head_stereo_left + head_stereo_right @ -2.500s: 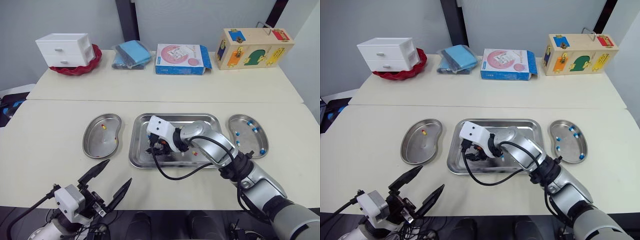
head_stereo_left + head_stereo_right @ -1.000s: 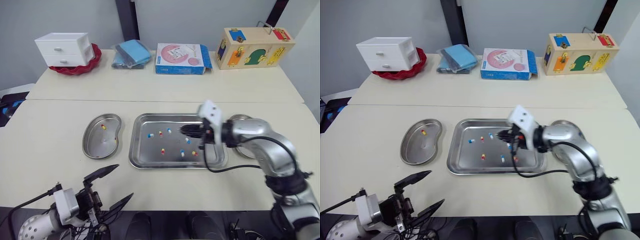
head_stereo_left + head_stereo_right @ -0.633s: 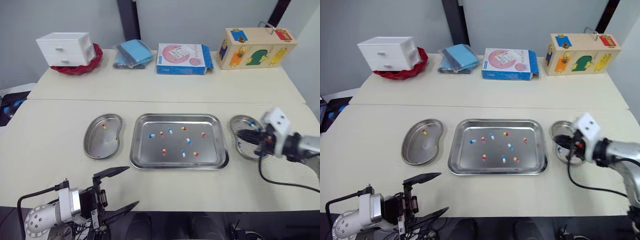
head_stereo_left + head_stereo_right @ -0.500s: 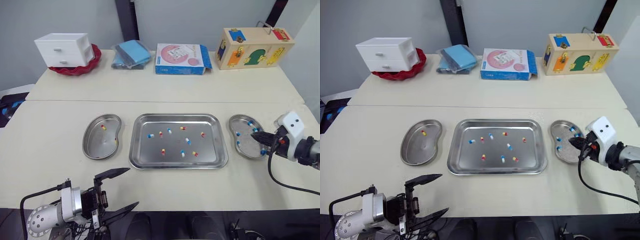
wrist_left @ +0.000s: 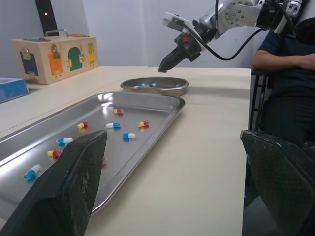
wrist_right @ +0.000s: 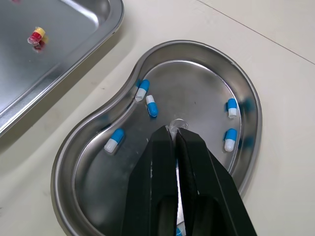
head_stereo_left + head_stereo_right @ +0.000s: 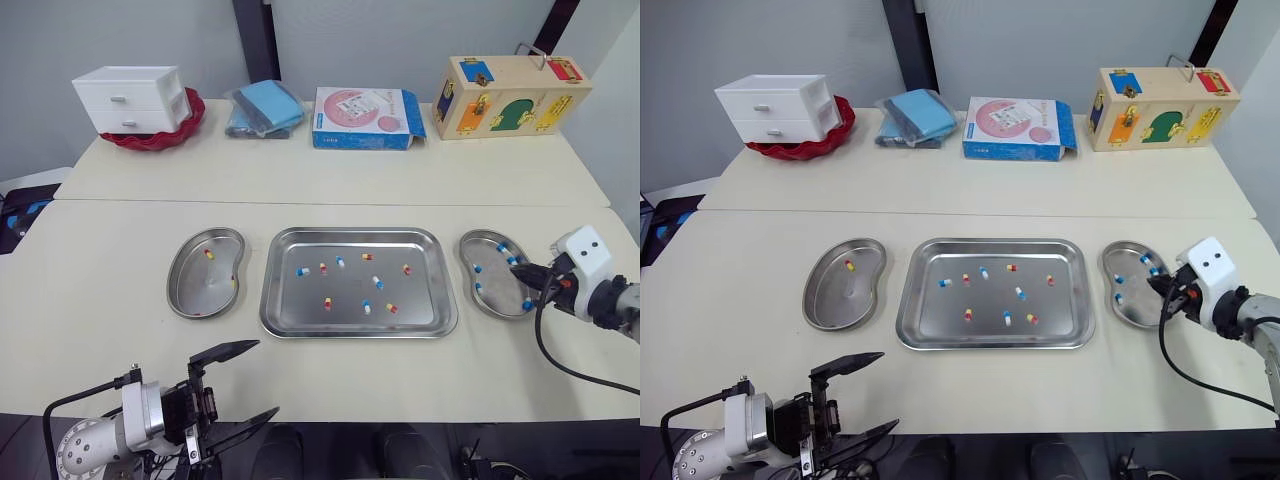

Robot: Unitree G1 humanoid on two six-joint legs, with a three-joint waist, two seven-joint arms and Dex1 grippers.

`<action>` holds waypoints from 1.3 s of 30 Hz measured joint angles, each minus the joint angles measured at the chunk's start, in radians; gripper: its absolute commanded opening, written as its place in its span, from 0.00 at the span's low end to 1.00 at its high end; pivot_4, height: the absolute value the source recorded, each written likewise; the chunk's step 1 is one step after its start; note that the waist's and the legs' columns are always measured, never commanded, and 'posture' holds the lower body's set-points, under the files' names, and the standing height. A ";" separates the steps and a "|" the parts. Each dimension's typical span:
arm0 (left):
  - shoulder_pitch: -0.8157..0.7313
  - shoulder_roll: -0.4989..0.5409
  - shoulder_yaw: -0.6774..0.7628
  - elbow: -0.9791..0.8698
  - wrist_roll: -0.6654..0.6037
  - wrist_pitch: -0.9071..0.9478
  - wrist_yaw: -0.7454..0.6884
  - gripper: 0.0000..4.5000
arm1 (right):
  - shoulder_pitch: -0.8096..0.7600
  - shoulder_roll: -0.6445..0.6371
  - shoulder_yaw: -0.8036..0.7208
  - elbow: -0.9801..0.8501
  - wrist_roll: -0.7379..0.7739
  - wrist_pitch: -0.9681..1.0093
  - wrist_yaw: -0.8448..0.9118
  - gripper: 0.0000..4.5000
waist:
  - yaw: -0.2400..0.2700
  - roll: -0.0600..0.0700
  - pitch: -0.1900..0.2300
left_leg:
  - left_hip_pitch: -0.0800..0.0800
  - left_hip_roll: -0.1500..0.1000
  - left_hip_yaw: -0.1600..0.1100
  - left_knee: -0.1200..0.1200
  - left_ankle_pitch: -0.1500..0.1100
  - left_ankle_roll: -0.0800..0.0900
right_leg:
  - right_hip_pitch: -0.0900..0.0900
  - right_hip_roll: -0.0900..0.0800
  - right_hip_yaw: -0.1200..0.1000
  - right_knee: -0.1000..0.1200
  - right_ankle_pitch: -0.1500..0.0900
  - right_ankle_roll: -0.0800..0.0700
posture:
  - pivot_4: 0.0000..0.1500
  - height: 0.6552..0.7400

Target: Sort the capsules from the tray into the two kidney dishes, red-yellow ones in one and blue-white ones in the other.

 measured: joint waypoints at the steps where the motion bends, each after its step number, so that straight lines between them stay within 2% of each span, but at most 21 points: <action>1: 0.001 -0.002 0.008 0.004 0.001 -0.004 0.002 1.00 | -0.002 0.000 0.001 0.007 0.000 -0.006 0.004 0.01 | 0.000 0.000 0.000 | 0.000 0.000 0.000 0.000 0.000 0.000 | 0.000 0.000 0.000 0.000 0.000 0.000 | 1.00 1.00; 11: 0.016 -0.017 0.024 0.022 0.016 -0.025 0.021 1.00 | -0.024 -0.005 0.029 0.056 -0.002 -0.043 0.022 0.01 | 0.000 0.000 0.000 | 0.000 0.000 0.000 0.000 0.000 0.000 | 0.000 0.000 0.000 0.000 0.000 0.000 | 1.00 1.00; 16: 0.021 -0.025 0.024 0.023 0.020 -0.042 0.032 1.00 | -0.052 -0.017 0.043 0.078 -0.002 -0.067 0.038 0.27 | 0.000 0.000 0.000 | 0.000 0.000 0.000 0.000 0.000 0.000 | 0.000 0.000 0.000 0.000 0.000 0.000 | 1.00 1.00; 22: 0.032 -0.036 0.024 0.022 0.024 -0.057 0.045 1.00 | -0.054 -0.028 0.055 0.095 -0.002 -0.082 0.047 0.64 | 0.000 0.000 0.000 | 0.000 0.000 0.000 0.000 0.000 0.000 | 0.001 0.000 0.000 0.000 0.000 0.000 | 1.00 1.00; 27: 0.033 -0.036 0.024 0.018 0.032 -0.059 0.057 1.00 | -0.054 -0.030 0.058 0.096 -0.002 -0.087 0.058 0.99 | 0.001 0.000 0.000 | 0.000 0.000 0.000 0.000 0.000 0.000 | 0.001 0.000 0.000 0.000 0.000 0.000 | 1.00 1.00; 35: 0.031 -0.034 0.024 0.012 0.042 -0.059 0.084 1.00 | -0.053 -0.030 0.057 0.101 -0.001 -0.102 0.063 0.99 | 0.001 0.000 0.000 | 0.000 0.000 0.000 0.001 0.000 0.000 | 0.001 0.000 -0.001 0.000 0.000 0.000 | 1.00 1.00; 39: 0.016 -0.015 0.063 -0.012 0.070 0.004 0.195 1.00 | 0.021 -0.035 -0.015 0.092 0.075 -0.126 0.158 0.99 | 0.009 0.000 0.000 | 0.000 0.000 -0.002 0.001 0.000 0.000 | 0.002 0.000 -0.002 0.000 0.000 0.000 | 1.00 1.00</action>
